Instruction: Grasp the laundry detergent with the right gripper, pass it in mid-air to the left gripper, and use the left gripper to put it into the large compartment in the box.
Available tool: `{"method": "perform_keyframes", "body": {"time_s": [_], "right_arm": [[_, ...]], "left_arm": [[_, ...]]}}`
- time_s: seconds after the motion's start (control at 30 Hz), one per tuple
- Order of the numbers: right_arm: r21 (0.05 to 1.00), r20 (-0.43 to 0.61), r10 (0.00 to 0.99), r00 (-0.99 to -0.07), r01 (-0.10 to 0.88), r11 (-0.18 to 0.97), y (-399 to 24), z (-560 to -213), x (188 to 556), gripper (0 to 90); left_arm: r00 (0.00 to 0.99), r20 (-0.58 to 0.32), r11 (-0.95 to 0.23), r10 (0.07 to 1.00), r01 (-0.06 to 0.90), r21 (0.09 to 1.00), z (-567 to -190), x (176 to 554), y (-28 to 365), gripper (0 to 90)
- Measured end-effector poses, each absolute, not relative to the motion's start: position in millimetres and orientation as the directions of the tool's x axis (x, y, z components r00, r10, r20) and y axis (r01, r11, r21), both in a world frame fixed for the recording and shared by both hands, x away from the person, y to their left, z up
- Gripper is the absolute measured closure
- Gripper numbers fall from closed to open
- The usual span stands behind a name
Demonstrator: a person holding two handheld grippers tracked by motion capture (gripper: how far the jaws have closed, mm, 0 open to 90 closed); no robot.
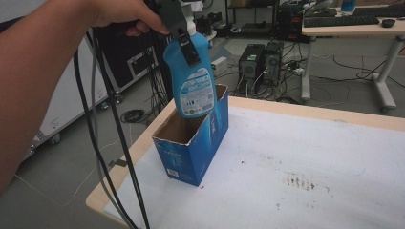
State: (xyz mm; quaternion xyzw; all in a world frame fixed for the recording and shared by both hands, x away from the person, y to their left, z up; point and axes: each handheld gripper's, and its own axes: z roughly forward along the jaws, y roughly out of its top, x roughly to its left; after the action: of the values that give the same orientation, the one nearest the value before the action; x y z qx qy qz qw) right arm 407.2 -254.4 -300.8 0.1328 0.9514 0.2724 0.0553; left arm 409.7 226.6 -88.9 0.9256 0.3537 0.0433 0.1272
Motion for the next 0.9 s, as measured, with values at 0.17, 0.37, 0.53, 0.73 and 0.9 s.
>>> {"method": "perform_keyframes", "body": {"time_s": [0.17,0.37,0.53,0.73,0.9], "right_arm": [[0.533,-0.033,0.287,-0.957,0.226,0.815,-255,-301,407,1.0],[0.530,-0.038,0.283,-0.958,0.221,0.819,-253,-301,407,1.0],[0.527,-0.041,0.287,-0.957,0.224,0.820,-253,-302,407,1.0],[0.520,-0.043,0.287,-0.957,0.224,0.824,-251,-303,407,1.0],[0.514,-0.035,0.294,-0.955,0.235,0.825,-251,-306,407,1.0]], "left_arm": [[0.736,0.013,-0.715,0.677,0.653,0.251,-97,409,236,38.1],[0.736,0.027,-0.720,0.677,0.654,0.232,-111,410,244,38.1],[0.736,0.014,-0.720,0.676,0.657,0.226,-127,411,250,38.1],[0.744,-0.002,-0.728,0.669,0.655,0.200,-154,414,252,38.0],[0.747,-0.019,-0.731,0.665,0.656,0.188,-180,417,252,38.0]]}}
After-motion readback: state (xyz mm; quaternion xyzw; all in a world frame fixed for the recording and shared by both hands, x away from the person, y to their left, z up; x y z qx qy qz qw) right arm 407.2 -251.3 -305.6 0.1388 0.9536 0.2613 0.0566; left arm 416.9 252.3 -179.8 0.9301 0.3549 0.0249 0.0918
